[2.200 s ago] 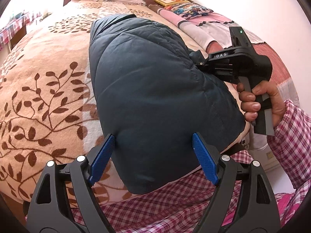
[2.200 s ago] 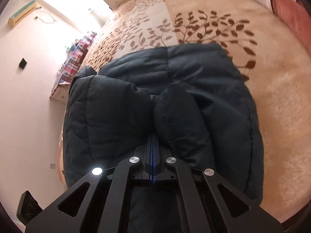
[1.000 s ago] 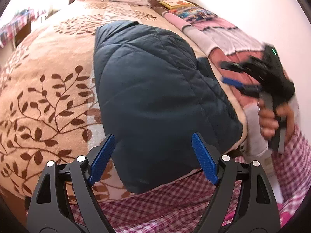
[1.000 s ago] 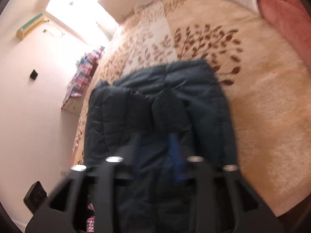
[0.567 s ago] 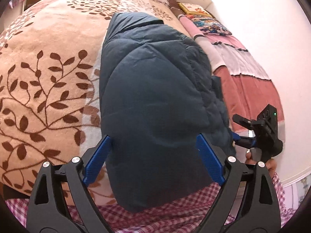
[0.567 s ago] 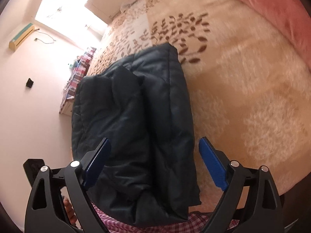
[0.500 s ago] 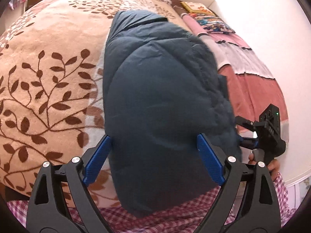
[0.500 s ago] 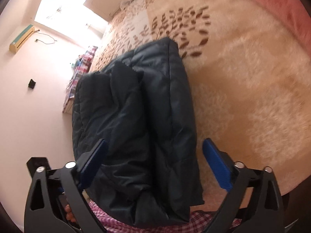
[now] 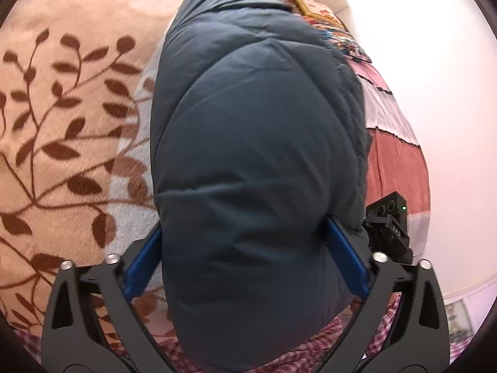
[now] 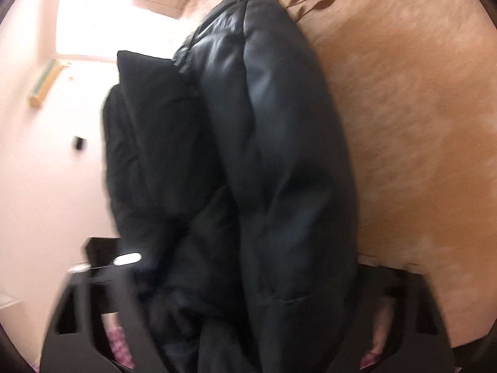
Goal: Fold large clothes
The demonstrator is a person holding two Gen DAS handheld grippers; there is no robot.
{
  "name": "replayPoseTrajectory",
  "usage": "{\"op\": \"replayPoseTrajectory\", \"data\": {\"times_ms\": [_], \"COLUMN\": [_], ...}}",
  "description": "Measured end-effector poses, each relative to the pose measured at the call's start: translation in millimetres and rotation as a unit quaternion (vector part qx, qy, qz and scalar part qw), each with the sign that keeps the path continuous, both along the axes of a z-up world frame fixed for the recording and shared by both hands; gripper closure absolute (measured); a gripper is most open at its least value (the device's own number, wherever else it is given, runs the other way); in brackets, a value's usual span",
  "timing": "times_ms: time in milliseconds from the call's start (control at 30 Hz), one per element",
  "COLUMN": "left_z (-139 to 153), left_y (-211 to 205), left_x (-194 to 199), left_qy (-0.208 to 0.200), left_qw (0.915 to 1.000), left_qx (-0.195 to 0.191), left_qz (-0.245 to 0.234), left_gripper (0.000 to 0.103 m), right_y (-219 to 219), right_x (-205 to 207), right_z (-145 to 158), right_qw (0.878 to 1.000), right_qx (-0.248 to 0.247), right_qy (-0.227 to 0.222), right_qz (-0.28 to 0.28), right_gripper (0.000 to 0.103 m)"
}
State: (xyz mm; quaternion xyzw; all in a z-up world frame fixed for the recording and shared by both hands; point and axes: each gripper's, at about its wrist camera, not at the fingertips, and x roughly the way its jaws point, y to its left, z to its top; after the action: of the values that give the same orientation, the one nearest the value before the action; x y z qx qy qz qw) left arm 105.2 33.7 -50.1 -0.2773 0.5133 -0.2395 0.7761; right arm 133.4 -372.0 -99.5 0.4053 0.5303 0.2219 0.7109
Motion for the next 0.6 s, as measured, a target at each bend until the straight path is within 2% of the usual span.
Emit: {"op": "replayPoseTrajectory", "data": {"times_ms": [67, 167, 233, 400, 600], "left_z": [8.5, 25.4, 35.8, 54.6, 58.6], "left_y": [-4.4, -8.0, -8.7, 0.3, 14.8], "left_x": [-5.8, -4.9, 3.0, 42.2, 89.6], "left_qy": [-0.032, -0.08, -0.106, -0.136, -0.166], "left_qw": [0.9991, 0.9952, 0.9918, 0.9878, 0.9811], "left_qx": [0.026, 0.053, 0.068, 0.075, 0.099], "left_qz": [-0.012, -0.021, -0.021, -0.008, 0.016], "left_gripper": [0.023, 0.034, 0.036, 0.036, 0.037], "right_y": [4.5, 9.9, 18.7, 38.6, 64.2], "right_x": [-4.2, -8.6, -7.3, 6.9, 53.5], "right_z": [8.1, 20.0, 32.8, 60.3, 67.7], "right_qw": [0.999, 0.997, 0.994, 0.984, 0.976], "right_qx": [-0.023, -0.041, -0.067, -0.107, -0.136], "right_qy": [-0.026, -0.058, -0.088, -0.143, -0.17], "right_qz": [0.007, 0.006, 0.011, 0.011, 0.012], "right_gripper": [0.05, 0.059, 0.062, 0.064, 0.064]}}
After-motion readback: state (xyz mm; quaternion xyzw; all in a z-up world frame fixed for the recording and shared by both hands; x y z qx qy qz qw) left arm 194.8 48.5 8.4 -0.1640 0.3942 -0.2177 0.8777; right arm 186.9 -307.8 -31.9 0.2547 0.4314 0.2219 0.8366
